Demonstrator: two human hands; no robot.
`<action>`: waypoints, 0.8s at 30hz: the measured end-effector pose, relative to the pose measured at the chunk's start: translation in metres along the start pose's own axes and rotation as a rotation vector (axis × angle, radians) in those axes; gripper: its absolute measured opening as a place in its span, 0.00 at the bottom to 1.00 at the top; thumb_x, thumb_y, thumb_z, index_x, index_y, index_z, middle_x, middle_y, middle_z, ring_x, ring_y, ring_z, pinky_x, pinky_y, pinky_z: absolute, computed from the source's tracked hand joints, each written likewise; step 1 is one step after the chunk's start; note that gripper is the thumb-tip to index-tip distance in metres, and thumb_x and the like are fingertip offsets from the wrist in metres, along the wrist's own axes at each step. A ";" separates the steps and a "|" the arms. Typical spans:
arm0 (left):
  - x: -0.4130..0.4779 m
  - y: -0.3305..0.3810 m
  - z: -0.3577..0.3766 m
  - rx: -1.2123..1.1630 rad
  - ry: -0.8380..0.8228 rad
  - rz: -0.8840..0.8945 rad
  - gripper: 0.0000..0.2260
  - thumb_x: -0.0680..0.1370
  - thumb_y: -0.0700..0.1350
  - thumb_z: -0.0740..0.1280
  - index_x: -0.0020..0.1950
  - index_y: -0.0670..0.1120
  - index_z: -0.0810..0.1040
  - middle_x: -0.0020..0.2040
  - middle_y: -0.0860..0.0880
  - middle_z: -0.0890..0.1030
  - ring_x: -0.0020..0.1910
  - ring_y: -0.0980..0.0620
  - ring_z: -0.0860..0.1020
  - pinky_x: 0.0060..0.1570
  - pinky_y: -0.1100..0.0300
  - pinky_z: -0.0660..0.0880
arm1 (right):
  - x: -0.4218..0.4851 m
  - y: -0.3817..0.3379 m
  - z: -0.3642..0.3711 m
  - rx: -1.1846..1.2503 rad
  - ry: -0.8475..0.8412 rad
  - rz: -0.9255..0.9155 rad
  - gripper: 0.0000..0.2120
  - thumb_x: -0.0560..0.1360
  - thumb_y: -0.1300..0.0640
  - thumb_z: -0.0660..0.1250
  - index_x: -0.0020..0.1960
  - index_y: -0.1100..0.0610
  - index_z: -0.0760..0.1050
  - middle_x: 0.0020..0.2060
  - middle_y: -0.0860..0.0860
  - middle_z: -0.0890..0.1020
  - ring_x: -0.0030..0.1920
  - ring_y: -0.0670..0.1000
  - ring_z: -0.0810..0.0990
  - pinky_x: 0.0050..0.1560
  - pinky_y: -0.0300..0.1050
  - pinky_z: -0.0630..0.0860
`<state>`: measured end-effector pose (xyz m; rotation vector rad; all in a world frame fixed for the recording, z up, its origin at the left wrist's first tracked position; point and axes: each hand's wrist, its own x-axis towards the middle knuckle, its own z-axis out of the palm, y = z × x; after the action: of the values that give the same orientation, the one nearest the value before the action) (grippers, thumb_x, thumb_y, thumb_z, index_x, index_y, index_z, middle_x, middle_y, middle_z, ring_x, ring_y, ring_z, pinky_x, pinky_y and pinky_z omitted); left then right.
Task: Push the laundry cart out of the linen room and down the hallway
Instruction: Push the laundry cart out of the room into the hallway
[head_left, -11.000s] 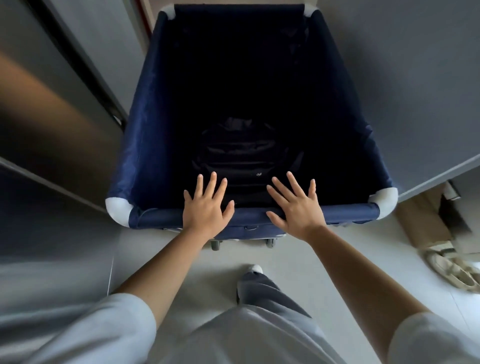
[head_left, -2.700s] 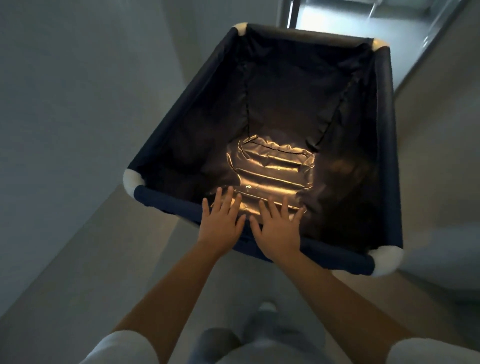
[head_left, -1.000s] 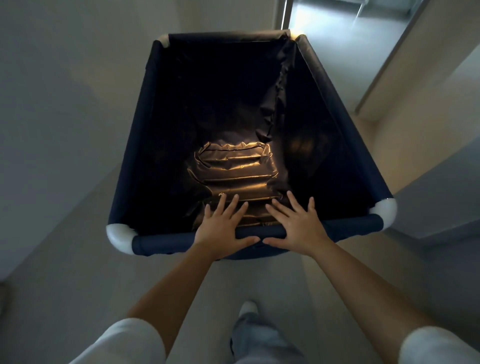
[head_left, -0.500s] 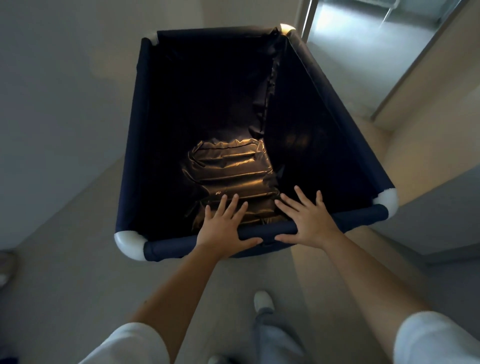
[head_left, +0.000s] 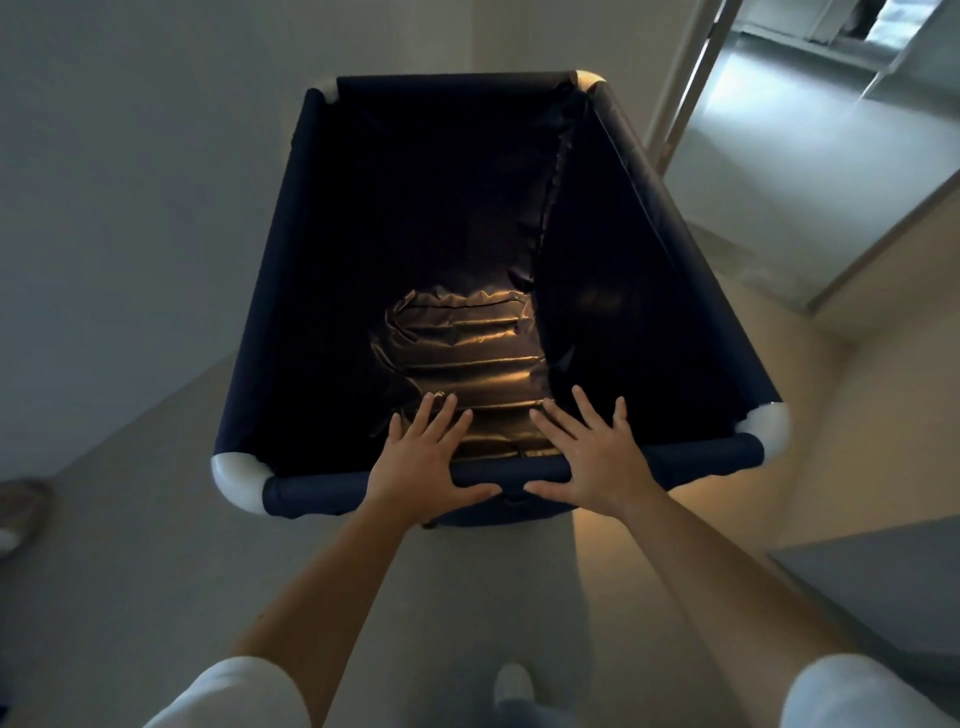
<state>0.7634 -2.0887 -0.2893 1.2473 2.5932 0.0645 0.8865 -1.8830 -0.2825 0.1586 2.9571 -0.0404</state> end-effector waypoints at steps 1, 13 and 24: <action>0.008 -0.003 -0.003 0.000 0.003 0.000 0.47 0.63 0.77 0.43 0.75 0.53 0.44 0.77 0.51 0.42 0.73 0.49 0.36 0.70 0.43 0.39 | 0.009 0.003 -0.002 0.007 0.008 -0.003 0.45 0.65 0.24 0.38 0.75 0.47 0.48 0.76 0.49 0.55 0.75 0.58 0.43 0.69 0.69 0.41; 0.125 -0.067 -0.037 0.026 0.049 0.020 0.45 0.65 0.76 0.39 0.75 0.53 0.44 0.77 0.50 0.42 0.73 0.48 0.36 0.69 0.42 0.38 | 0.144 0.043 -0.026 0.040 -0.002 0.017 0.43 0.64 0.24 0.40 0.74 0.43 0.42 0.76 0.46 0.52 0.75 0.57 0.42 0.68 0.69 0.39; 0.193 -0.169 -0.038 0.073 0.044 0.052 0.44 0.65 0.76 0.38 0.75 0.53 0.44 0.77 0.50 0.43 0.74 0.48 0.38 0.69 0.41 0.39 | 0.257 0.015 -0.013 0.076 0.030 0.047 0.44 0.63 0.22 0.37 0.74 0.42 0.41 0.76 0.47 0.55 0.75 0.58 0.45 0.68 0.69 0.41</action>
<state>0.5103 -2.0431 -0.3203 1.3531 2.6230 0.0069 0.6345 -1.8406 -0.3167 0.2415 2.9817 -0.1449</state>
